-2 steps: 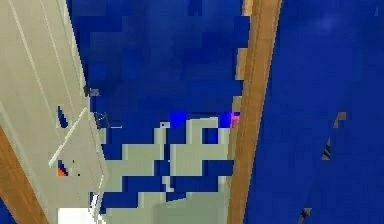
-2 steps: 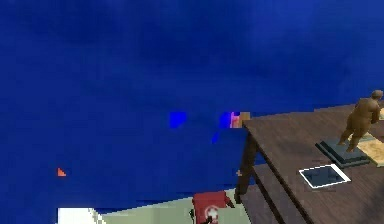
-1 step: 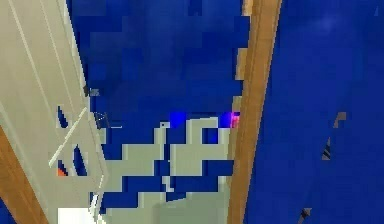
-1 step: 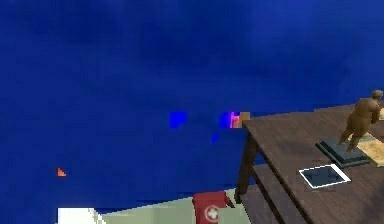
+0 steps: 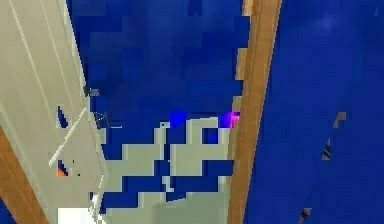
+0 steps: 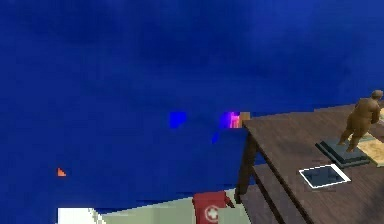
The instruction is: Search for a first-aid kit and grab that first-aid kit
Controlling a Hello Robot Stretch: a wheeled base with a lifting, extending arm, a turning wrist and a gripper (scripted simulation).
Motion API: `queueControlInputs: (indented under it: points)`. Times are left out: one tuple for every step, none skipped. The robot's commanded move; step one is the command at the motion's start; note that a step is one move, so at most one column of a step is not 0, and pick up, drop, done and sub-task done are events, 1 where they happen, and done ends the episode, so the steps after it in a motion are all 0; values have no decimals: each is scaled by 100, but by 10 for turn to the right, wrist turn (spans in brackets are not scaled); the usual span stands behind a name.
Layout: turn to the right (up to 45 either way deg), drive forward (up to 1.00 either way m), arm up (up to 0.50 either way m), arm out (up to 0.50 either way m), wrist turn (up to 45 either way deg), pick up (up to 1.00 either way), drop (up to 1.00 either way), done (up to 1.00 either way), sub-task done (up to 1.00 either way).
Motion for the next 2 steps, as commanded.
queueControlInputs:
  points:
    - [0,0,10,0,0,0,0,0,0]
    - [0,0,0,0,0,0,0,100,0]
